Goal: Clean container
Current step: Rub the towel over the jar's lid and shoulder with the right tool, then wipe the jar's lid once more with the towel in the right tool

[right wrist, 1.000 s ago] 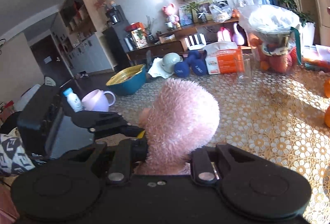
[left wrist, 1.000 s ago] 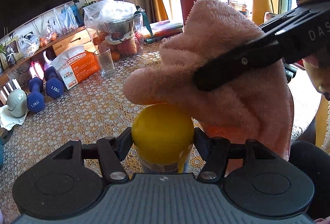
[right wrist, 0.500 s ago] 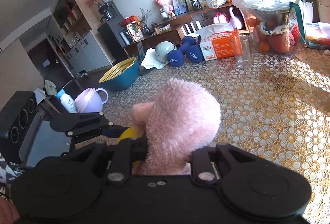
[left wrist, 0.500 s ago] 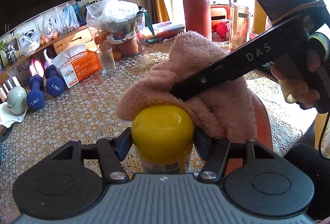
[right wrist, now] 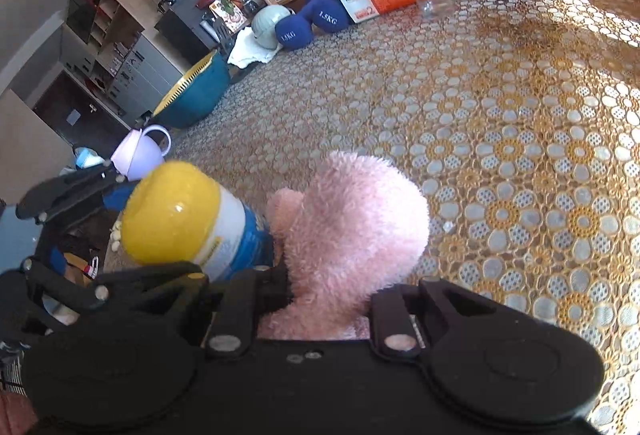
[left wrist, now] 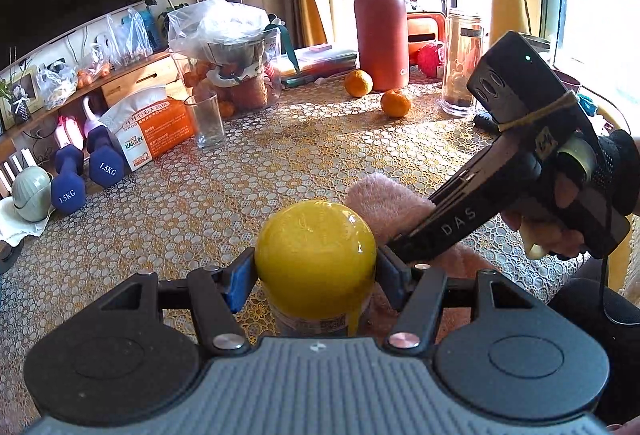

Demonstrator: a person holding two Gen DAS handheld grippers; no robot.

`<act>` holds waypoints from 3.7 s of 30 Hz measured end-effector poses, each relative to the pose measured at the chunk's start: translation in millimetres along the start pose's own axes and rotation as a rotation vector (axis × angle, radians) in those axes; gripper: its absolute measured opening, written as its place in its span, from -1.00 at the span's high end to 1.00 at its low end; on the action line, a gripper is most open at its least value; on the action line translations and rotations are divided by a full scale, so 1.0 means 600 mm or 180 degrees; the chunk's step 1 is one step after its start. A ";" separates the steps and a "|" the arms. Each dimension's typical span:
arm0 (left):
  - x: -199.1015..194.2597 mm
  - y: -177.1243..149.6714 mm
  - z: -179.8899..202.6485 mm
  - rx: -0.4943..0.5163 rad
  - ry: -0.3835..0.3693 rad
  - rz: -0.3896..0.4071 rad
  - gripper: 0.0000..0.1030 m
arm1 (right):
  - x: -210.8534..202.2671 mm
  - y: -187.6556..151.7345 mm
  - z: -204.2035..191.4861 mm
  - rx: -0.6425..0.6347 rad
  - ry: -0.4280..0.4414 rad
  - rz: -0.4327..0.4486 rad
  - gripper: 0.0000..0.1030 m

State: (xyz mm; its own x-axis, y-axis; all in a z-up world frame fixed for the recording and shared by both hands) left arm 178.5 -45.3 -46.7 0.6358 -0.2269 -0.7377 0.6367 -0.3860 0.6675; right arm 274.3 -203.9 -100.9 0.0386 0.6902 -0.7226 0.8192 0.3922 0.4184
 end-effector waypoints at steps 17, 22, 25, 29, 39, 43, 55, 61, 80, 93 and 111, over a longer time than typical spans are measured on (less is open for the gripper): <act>0.002 0.002 0.025 0.0210 0.0142 0.0092 -0.22 | -0.168 -0.003 -0.158 -0.1244 -0.0337 0.0573 0.66; -0.001 -0.004 0.018 0.0198 0.0102 0.0072 -0.21 | -0.111 0.000 -0.145 -0.1215 -0.0280 0.0325 0.64; -0.001 -0.005 -0.001 0.0043 0.0003 0.0053 -0.22 | -0.109 0.010 -0.121 -0.0988 -0.0063 0.0394 0.64; -0.003 -0.011 -0.010 0.0005 -0.0066 0.0080 -0.21 | -0.102 0.020 -0.089 -0.0775 -0.0012 0.0386 0.64; -0.005 -0.015 -0.019 -0.0041 -0.0125 0.0102 -0.21 | -0.021 0.000 -0.021 -0.0319 0.0151 0.0088 0.65; -0.005 -0.015 -0.018 -0.0037 -0.0123 0.0105 -0.21 | -0.002 -0.022 -0.025 -0.0380 0.0060 -0.0066 0.65; -0.008 -0.018 -0.008 0.0004 -0.0040 0.0110 -0.21 | -0.121 -0.013 -0.075 -0.0798 -0.0360 0.0314 0.65; -0.008 -0.018 -0.006 0.0014 -0.0023 0.0108 -0.21 | -0.178 0.008 -0.144 -0.1156 -0.0327 0.0629 0.65; -0.006 -0.014 0.000 0.0058 0.0008 0.0131 -0.21 | -0.100 0.045 -0.154 -0.1297 -0.0350 0.0329 0.64; -0.006 -0.014 0.001 0.0064 -0.0018 0.0152 -0.21 | -0.045 0.057 -0.065 -0.0735 -0.0186 0.0088 0.65; -0.006 -0.014 -0.002 0.0024 -0.0016 0.0158 -0.21 | -0.059 0.004 -0.056 -0.0733 -0.0520 0.0145 0.65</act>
State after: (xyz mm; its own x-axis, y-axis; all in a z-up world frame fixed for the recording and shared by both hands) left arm 171.1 -40.3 -49.5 0.6644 -0.2505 -0.7042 0.6010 -0.3810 0.7026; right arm 255.7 -207.1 -55.6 0.1793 0.6106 -0.7714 0.6636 0.5038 0.5530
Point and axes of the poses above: each gripper's, at about its wrist camera, not at the fingertips, and x roughly the way its jaws point, z to its right, y to its top, the point moved 3 cm from there along x, roughly the way its jaws point, and after that the axes turned 9 degrees about -z, right-handed, at the moved point
